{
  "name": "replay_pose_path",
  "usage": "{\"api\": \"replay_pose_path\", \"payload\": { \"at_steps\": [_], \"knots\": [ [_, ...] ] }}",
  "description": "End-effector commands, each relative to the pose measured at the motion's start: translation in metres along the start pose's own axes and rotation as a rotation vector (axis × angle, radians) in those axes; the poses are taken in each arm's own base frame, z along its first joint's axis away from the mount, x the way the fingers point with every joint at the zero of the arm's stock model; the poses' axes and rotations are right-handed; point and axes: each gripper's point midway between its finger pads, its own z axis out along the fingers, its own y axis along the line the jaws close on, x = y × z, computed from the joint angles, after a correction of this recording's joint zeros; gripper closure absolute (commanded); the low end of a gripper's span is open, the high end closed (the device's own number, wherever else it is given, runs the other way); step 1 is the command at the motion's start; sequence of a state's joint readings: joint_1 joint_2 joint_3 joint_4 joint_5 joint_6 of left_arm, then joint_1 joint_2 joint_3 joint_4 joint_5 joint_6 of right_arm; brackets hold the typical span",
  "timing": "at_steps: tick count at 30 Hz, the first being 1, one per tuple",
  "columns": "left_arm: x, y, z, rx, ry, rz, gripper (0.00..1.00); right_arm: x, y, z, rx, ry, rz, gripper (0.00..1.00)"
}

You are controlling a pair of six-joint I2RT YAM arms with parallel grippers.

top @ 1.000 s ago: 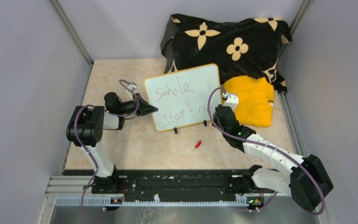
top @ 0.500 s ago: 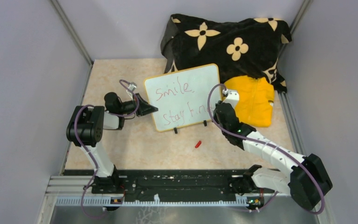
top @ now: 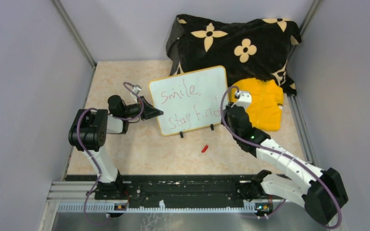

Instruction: Write a sentence on the whiteboard

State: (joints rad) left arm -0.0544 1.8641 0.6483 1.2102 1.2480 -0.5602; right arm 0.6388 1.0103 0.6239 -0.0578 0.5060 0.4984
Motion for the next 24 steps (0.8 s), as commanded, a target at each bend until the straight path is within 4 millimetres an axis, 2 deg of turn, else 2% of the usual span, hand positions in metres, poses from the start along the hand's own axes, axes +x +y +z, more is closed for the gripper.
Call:
{"api": "replay_pose_path", "payload": {
  "at_steps": [1,9,20,24],
  "knots": [
    [0.023,0.013,0.002,-0.043,0.029,-0.072,1.0,-0.033,0.02,-0.018,-0.089,-0.09,0.044,1.0],
    [0.023,0.013,0.001,-0.044,0.03,-0.073,1.0,-0.042,0.064,-0.039,-0.2,-0.173,-0.04,1.0],
    [0.023,0.013,0.001,-0.044,0.031,-0.073,1.0,-0.035,0.095,-0.027,-0.292,-0.168,-0.054,1.0],
    [0.023,0.014,0.001,-0.045,0.031,-0.072,1.0,-0.03,0.098,-0.023,-0.295,-0.156,-0.05,1.0]
  ]
}}
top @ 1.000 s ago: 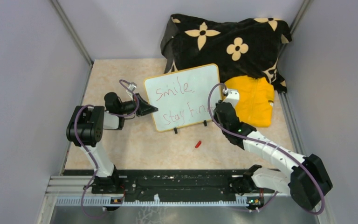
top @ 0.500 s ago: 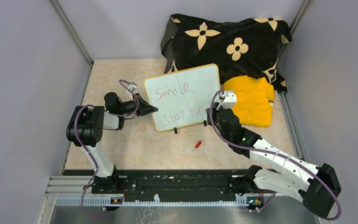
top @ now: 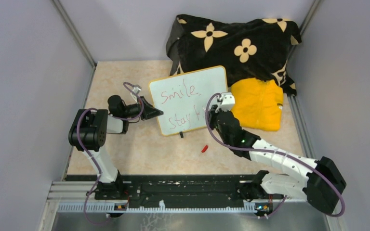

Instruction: Write a sentence on the whiteboard

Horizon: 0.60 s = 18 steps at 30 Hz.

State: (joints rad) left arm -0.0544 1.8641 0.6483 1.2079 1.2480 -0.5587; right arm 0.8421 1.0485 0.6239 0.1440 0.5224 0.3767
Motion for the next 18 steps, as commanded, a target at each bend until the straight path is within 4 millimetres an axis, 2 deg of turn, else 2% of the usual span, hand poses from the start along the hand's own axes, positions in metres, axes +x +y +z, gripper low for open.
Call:
{"api": "replay_pose_path", "payload": {
  "at_steps": [1,10,18],
  "knots": [
    [0.022,0.013,0.002,-0.044,0.031,-0.071,1.0,-0.028,0.02,0.005,-0.054,-0.074,0.044,1.0],
    [0.023,0.014,0.002,-0.044,0.031,-0.073,1.0,-0.021,0.024,0.014,-0.051,-0.052,0.048,1.0],
    [0.023,0.014,0.002,-0.045,0.032,-0.074,1.0,-0.019,0.017,0.024,-0.037,-0.038,0.08,1.0]
  ]
}}
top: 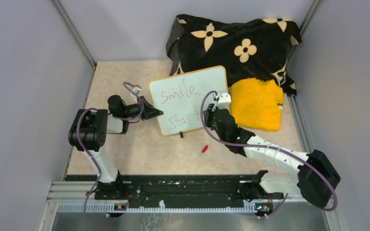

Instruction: Write a sentence on the whiteboard

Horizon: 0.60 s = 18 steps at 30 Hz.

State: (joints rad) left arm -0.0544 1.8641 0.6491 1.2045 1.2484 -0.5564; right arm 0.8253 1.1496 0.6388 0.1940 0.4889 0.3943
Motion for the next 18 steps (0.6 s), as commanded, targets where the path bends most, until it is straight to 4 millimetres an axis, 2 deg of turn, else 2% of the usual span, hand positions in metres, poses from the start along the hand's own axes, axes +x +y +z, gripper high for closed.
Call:
{"api": "replay_pose_path", "payload": {
  "at_steps": [1,18],
  "knots": [
    [0.023,0.014,0.002,-0.045,0.032,-0.075,1.0,-0.034,0.012,0.006,-0.034,-0.076,0.076,1.0],
    [0.023,0.014,0.002,-0.045,0.032,-0.075,1.0,-0.017,-0.002,0.014,0.012,-0.026,0.08,1.0]
  ]
}}
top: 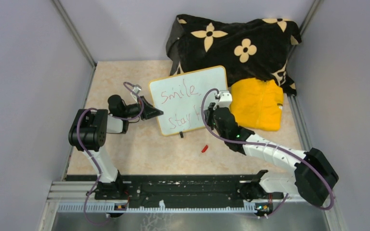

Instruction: Write a sentence on the whiteboard

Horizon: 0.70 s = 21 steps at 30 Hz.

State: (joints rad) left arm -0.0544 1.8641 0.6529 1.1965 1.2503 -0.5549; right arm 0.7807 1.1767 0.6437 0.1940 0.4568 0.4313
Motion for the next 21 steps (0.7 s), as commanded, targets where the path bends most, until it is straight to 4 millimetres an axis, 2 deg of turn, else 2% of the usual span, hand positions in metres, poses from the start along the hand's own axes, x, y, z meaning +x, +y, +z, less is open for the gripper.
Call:
{"api": "replay_pose_path", "payload": {
  "at_steps": [1,12,21],
  "knots": [
    [0.023,0.014,0.002,-0.045,0.03,-0.073,1.0,-0.02,0.006,0.005,-0.005,-0.041,0.041,1.0],
    [0.023,0.014,0.002,-0.046,0.031,-0.076,1.0,-0.012,-0.002,0.003,0.023,-0.023,0.035,1.0],
    [0.023,0.014,0.002,-0.046,0.03,-0.077,1.0,-0.013,-0.004,-0.003,0.019,-0.024,0.034,1.0]
  ]
}}
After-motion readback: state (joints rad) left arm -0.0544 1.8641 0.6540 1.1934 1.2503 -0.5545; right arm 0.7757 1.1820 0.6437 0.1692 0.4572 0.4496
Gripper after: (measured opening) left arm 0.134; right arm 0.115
